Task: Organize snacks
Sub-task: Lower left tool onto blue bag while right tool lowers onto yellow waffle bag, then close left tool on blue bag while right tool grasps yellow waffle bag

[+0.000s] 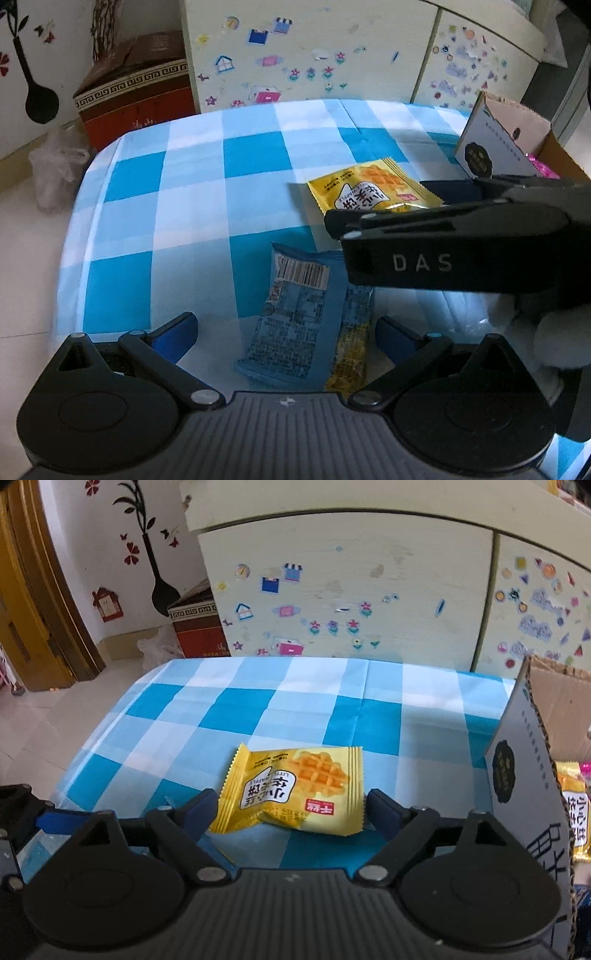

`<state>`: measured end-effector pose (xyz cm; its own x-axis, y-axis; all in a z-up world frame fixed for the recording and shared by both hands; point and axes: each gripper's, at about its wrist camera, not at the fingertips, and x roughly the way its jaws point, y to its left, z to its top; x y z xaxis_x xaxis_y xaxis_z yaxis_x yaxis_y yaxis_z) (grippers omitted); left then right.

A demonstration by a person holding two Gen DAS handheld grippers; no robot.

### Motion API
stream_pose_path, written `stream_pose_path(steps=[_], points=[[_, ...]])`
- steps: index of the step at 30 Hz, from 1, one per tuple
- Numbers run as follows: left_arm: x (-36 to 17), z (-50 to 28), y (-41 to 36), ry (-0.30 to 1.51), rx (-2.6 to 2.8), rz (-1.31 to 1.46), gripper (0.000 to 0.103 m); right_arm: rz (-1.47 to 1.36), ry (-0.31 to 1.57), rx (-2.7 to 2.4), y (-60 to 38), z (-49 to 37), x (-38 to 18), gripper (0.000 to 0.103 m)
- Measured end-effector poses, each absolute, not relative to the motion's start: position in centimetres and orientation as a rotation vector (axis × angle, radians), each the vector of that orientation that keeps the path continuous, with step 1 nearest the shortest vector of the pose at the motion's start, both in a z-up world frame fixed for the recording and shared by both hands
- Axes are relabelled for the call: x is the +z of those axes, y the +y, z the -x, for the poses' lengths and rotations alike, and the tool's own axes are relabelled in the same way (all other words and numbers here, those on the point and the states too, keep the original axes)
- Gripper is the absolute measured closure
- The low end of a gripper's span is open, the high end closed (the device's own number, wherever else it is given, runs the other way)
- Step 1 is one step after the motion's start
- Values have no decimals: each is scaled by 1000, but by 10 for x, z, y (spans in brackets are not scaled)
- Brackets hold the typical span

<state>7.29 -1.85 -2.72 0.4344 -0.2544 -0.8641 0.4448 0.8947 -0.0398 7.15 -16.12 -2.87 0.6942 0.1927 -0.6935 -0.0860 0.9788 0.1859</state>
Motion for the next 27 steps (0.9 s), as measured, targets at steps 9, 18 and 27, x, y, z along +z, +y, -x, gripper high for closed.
stream_pose_path(steps=[9, 18, 27], points=[[-27, -70, -19, 1016, -432, -199, 0, -30, 776, 116, -149, -69, -31, 32], [-17, -65, -27, 1004, -473, -201, 32, -138, 792, 152, -166, -67, -22, 81], [-11, -57, -16, 1022, -374, -136, 46, -227, 774, 156, -181, -45, -1, 86]])
